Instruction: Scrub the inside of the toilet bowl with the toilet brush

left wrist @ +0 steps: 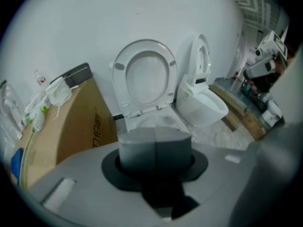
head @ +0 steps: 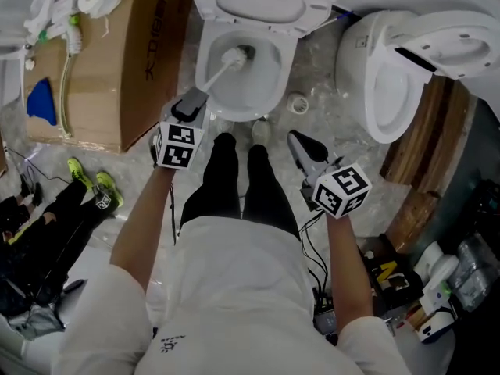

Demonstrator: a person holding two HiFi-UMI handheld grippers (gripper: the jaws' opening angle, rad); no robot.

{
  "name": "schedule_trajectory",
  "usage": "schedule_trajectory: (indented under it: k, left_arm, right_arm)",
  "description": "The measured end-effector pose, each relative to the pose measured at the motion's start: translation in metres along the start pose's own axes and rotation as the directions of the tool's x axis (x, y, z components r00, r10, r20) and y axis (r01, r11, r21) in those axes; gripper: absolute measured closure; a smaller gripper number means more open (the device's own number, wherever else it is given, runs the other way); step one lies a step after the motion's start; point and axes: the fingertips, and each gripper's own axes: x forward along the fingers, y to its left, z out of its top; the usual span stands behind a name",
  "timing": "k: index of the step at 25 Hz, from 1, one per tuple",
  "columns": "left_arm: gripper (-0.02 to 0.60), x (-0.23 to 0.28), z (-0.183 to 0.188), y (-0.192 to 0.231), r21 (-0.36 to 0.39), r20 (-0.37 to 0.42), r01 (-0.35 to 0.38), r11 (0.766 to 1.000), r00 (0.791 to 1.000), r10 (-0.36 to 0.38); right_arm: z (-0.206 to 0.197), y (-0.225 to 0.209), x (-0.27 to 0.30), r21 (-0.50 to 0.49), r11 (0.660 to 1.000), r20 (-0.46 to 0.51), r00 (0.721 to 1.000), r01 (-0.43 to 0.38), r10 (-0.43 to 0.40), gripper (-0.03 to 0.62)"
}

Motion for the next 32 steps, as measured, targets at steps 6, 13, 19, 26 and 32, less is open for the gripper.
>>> schedule_trajectory:
  k: [6,13,19,26,32]
  left_arm:
    - [0.433,0.039,-0.009,0.009,0.046,-0.029,0.023,0.999,0.999,-0.021]
    - [0.433,0.084,-0.013,0.019,0.09,-0.07,0.034,0.995,0.997,-0.027]
    - [0.433,0.118,-0.003,0.013,0.122,-0.077,0.056,0.991,0.996,-0.047]
    - [0.433,0.151,0.015,0.002,0.163,-0.086,0.074,0.984,0.994,-0.06]
    - [0.433,0.171,0.027,0.001,0.228,-0.094,0.08,0.97,0.994,-0.06]
  right_arm:
    - [-0.021,-0.012,0.019,0.064,0.998,-0.01,1.0,0.012,-0.011,0.594]
    - [-0.041,-0.02,0.034,0.119,0.992,-0.002,1.0,0.03,-0.03,0.594]
    - [-0.057,-0.036,0.036,0.146,0.988,-0.006,0.998,0.057,-0.057,0.594]
    - [-0.058,-0.055,0.035,0.183,0.978,0.029,0.994,0.099,-0.106,0.594]
    - [-0.065,-0.061,0.032,0.202,0.973,0.033,0.992,0.111,-0.12,0.594]
